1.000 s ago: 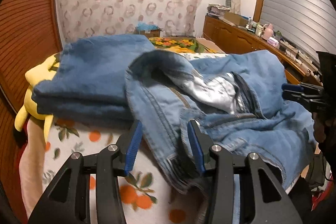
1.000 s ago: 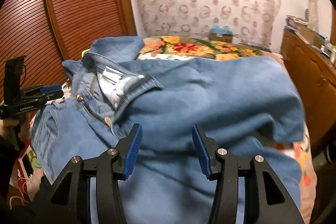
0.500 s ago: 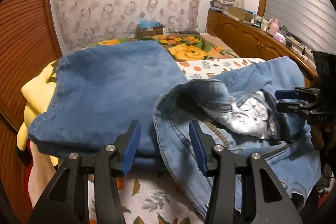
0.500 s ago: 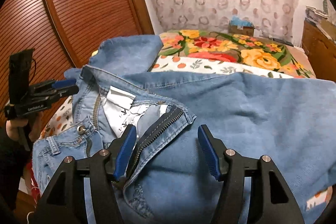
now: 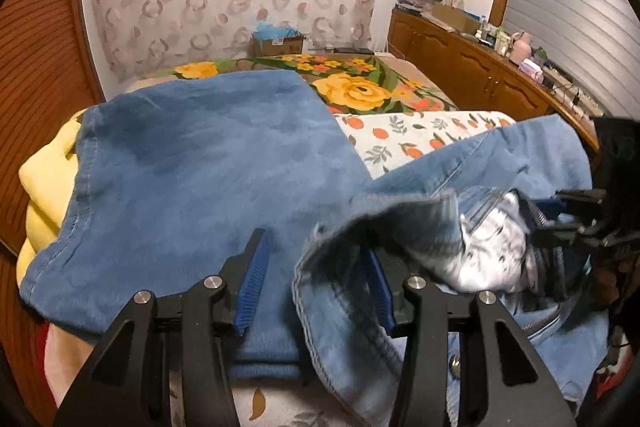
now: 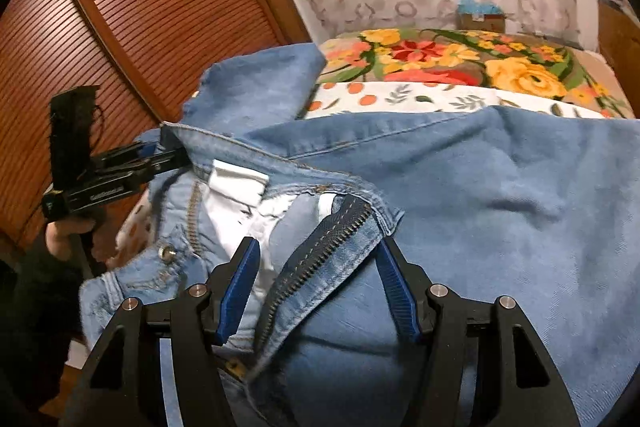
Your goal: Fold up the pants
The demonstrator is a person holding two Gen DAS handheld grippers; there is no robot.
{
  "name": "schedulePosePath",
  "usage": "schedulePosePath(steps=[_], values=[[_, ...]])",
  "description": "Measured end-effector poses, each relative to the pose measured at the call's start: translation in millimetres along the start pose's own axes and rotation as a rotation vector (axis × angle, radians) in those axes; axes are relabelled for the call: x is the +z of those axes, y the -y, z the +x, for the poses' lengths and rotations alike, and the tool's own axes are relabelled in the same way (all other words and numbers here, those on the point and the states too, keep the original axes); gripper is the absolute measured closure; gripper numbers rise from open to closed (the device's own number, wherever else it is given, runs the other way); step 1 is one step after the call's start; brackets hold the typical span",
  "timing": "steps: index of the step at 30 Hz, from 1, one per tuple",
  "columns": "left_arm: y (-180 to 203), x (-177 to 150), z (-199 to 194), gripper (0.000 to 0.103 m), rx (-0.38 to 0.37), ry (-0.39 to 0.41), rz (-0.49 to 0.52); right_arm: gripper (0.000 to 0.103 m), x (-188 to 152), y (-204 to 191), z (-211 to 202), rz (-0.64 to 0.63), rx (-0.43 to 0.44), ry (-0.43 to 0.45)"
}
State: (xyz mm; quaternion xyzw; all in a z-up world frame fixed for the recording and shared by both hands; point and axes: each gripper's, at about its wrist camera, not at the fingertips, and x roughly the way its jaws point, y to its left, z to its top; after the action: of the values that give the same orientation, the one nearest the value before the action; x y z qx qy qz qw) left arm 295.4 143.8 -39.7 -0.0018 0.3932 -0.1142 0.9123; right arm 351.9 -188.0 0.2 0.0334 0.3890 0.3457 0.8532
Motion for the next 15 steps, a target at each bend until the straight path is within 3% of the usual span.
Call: schedulePosePath(steps=[2, 4, 5, 6, 8, 11, 15], values=[[0.8, 3.0, 0.2, 0.071, 0.014, 0.004, 0.009, 0.04, 0.6, 1.5, 2.7, 0.003, 0.007, -0.013], [1.0, 4.6, 3.8, 0.078, 0.016, -0.013, 0.016, 0.04, 1.0, 3.8, 5.2, 0.016, 0.011, -0.017], [1.7, 5.1, 5.2, 0.086, 0.016, -0.02, 0.023, 0.044, 0.9, 5.2, 5.5, 0.021, 0.016, -0.018], [3.2, 5.4, 6.8, 0.088, 0.015, -0.02, 0.033, 0.048, 1.2, 6.0, 5.3, 0.022, 0.019, -0.018], [5.0, 8.9, 6.2, 0.094, 0.01, -0.009, 0.04, 0.07, 2.9, 5.4, 0.8, 0.008, 0.018, -0.009], [6.5, 27.1, -0.9, 0.095, 0.029, 0.041, 0.034, 0.086, 10.4, -7.2, -4.5, -0.027, 0.007, 0.038], [8.1, 68.3, -17.8, 0.096, 0.032, 0.116, 0.028, 0.092, 26.6, -27.1, -22.1, -0.076, 0.03, 0.105]])
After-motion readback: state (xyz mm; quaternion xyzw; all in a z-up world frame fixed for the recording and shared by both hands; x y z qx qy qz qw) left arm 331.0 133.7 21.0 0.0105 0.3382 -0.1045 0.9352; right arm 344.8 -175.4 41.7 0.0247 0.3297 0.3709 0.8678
